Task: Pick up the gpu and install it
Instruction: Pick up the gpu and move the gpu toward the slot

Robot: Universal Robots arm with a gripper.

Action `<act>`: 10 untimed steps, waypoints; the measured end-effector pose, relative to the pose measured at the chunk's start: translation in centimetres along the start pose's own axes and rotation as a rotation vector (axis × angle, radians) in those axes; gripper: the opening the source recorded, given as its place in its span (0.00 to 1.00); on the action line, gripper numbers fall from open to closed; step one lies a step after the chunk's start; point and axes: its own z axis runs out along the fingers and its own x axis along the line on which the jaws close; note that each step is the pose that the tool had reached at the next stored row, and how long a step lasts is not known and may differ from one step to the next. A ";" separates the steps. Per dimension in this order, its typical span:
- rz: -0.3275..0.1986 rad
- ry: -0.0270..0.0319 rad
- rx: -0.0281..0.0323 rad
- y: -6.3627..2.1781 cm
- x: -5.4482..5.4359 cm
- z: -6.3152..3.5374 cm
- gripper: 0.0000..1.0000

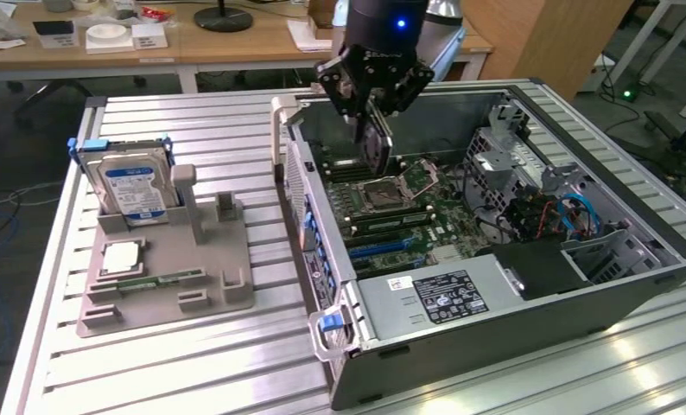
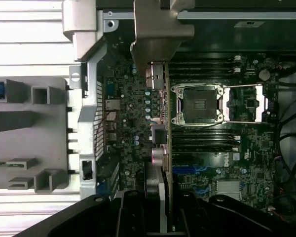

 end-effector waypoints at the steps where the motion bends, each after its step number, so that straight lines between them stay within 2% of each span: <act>1: 0.000 -0.0001 0.0000 0.02 -0.5 0.01 0.29; 10: -0.001 -0.0001 0.0000 0.14 -4.2 0.08 0.29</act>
